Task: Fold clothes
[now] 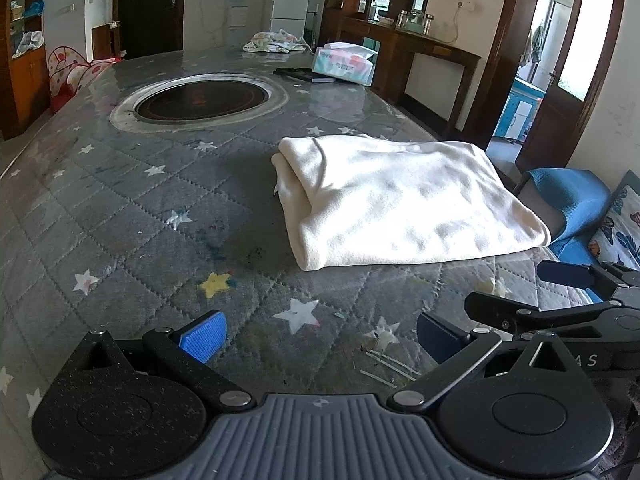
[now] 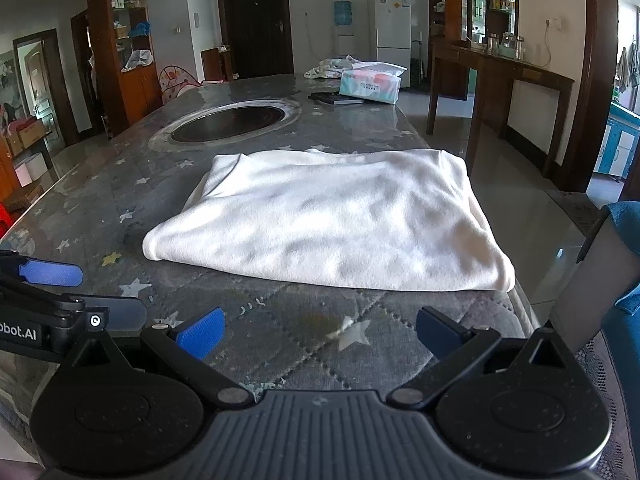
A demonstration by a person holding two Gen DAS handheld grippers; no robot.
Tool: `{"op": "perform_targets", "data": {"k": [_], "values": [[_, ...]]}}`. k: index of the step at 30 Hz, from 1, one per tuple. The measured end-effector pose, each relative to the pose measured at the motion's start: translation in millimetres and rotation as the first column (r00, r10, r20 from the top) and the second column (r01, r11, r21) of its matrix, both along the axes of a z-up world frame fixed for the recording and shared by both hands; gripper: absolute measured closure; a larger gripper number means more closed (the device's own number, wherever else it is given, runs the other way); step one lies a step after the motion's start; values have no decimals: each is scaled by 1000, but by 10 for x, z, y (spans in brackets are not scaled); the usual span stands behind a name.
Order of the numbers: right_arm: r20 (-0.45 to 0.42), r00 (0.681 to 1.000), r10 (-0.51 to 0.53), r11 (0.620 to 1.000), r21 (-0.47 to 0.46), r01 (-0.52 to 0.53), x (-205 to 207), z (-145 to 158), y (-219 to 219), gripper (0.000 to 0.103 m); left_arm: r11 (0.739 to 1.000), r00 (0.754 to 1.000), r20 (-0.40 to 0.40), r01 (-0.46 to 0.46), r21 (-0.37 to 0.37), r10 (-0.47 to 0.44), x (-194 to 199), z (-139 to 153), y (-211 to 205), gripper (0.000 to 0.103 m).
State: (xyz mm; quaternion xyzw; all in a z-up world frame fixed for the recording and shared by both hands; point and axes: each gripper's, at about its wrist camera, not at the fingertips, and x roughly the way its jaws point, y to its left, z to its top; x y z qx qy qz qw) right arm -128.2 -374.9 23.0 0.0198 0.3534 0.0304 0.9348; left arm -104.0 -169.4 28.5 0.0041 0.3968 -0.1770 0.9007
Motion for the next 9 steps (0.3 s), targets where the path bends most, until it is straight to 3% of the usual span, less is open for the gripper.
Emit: {"op": "perform_targets", "data": {"k": [9], "values": [[0, 1000, 10, 1000, 2, -10, 34, -10, 20, 0, 1000, 1000, 4, -7, 1, 7, 36, -5, 2, 0]]}}
